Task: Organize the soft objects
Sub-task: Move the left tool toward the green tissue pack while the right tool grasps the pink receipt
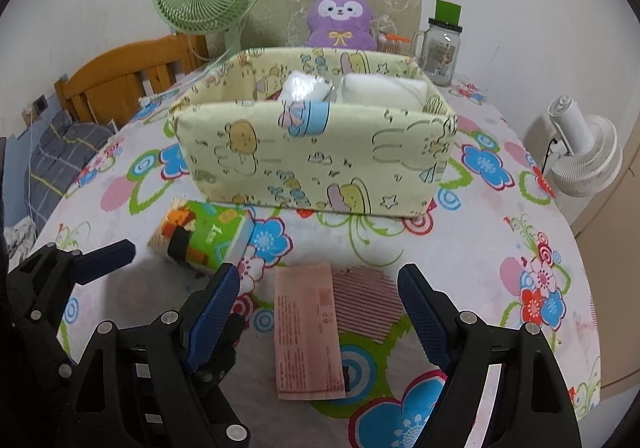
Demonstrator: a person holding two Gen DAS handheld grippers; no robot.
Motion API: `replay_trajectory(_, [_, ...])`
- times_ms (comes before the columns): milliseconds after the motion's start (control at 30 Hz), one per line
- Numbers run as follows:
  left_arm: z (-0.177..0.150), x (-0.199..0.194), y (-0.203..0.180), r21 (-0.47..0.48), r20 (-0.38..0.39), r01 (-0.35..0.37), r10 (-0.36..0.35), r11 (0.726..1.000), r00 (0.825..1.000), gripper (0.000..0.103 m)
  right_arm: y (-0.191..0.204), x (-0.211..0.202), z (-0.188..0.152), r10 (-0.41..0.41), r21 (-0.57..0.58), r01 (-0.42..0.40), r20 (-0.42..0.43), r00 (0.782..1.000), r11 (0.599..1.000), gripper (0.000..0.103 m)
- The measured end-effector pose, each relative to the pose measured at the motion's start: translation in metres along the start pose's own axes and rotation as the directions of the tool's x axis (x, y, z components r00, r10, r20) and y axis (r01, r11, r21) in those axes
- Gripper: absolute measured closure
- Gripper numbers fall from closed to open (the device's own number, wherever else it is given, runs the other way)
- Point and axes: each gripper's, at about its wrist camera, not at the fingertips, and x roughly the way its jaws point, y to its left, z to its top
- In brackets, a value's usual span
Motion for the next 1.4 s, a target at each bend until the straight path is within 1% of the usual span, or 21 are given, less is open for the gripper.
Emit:
replay_trajectory(333, [-0.01, 0.011, 0.005, -0.007, -0.045, 0.013, -0.013, 1.0, 0.999, 0.006, 0.006, 0.015, -0.009, -0.002, -0.014, 0.001, -0.048, 0.999, 1.0, 0.019])
replay_trajectory(667, [-0.01, 0.017, 0.004, 0.002, -0.063, 0.031, -0.03, 1.0, 0.998, 0.006, 0.002, 0.029, -0.01, -0.002, 0.005, 0.002, -0.085, 0.996, 1.0, 0.02])
replay_trajectory(867, [-0.009, 0.018, 0.004, 0.012, -0.065, 0.035, -0.034, 0.999, 0.997, 0.005, -0.002, 0.038, -0.012, 0.014, 0.031, -0.01, -0.122, 0.992, 0.999, 0.037])
replay_trajectory(900, [-0.009, 0.018, 0.003, 0.014, -0.064, 0.036, -0.035, 0.999, 0.997, 0.005, -0.002, 0.038, -0.012, 0.005, 0.029, -0.001, -0.119, 0.993, 1.0, 0.041])
replay_trajectory(967, [-0.008, 0.019, 0.003, 0.016, -0.066, 0.039, -0.038, 0.999, 0.997, 0.005, -0.002, 0.038, -0.012, -0.004, 0.02, 0.007, -0.119, 0.993, 1.0, 0.045])
replay_trajectory(1033, [-0.006, 0.02, 0.002, 0.017, -0.068, 0.044, -0.043, 0.999, 0.997, 0.005, -0.001, 0.038, -0.011, -0.012, 0.012, 0.013, -0.117, 0.993, 1.0, 0.055])
replay_trajectory(1067, [-0.006, 0.02, 0.002, 0.017, -0.069, 0.046, -0.044, 0.999, 0.997, 0.005, -0.001, 0.038, -0.011, -0.012, 0.008, 0.013, -0.115, 0.993, 1.0, 0.057])
replay_trajectory(1400, [0.006, 0.029, 0.005, -0.013, -0.064, 0.044, -0.045, 0.999, 0.997, 0.005, -0.008, 0.04, -0.003, -0.026, 0.016, 0.028, -0.096, 0.995, 0.999, 0.059])
